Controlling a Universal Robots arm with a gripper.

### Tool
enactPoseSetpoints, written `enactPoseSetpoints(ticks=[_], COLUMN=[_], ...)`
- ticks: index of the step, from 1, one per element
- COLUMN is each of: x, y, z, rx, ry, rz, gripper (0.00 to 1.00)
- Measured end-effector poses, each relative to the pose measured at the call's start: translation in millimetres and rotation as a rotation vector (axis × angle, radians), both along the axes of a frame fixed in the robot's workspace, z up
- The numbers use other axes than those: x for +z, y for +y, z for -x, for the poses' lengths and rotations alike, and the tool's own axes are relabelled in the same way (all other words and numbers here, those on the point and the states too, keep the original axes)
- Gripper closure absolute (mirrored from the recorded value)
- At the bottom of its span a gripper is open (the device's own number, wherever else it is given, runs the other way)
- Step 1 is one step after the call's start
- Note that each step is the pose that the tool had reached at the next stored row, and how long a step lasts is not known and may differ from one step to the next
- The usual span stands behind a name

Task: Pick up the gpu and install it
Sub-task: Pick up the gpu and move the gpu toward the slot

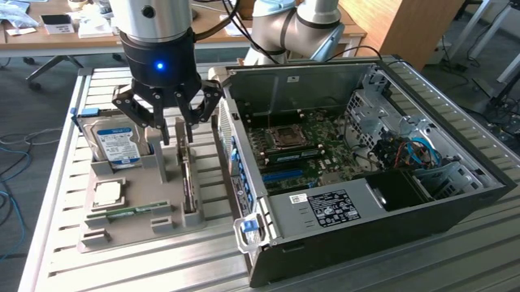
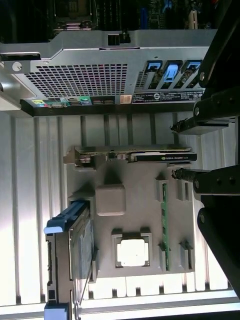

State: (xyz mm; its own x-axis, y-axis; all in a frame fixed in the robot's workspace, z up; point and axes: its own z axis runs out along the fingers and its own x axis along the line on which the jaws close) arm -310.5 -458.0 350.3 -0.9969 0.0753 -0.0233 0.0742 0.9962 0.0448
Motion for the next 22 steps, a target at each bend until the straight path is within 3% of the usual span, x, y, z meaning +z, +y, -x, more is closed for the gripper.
enactPoseSetpoints(ticks=[22], x=[-2.7], y=[0.0], z=[0.0], rx=[0.0], ry=[0.0001], rz=[0.0001], gripper=[0.58])
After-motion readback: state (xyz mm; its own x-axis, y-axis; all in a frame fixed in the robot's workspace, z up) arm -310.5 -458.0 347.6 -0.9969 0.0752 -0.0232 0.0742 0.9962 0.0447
